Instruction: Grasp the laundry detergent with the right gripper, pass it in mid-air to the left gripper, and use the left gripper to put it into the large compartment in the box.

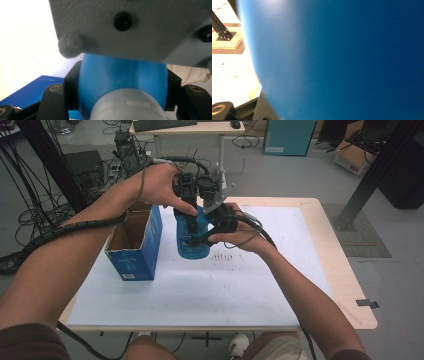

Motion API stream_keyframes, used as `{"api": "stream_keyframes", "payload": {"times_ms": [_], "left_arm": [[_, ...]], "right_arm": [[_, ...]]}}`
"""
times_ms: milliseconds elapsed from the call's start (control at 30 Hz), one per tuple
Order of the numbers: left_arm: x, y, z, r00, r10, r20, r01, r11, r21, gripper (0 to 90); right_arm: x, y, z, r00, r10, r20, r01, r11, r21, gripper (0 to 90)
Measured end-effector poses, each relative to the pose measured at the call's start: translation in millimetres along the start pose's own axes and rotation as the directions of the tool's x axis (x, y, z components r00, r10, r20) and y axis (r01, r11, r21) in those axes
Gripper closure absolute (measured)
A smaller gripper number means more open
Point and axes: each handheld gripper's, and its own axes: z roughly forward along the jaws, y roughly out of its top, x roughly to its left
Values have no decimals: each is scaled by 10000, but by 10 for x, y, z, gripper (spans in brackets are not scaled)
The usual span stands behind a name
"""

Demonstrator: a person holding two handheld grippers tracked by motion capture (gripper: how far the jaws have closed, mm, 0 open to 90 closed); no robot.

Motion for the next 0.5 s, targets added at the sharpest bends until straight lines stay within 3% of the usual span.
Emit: {"api": "stream_keyframes", "payload": {"times_ms": [500], "left_arm": [[18, -20, 18, 10000, -40, 78, 41, 10000, -63, 375]], "right_arm": [[-12, -6, 24, 10000, 28, -48, -28, 10000, 12, 421]]}}
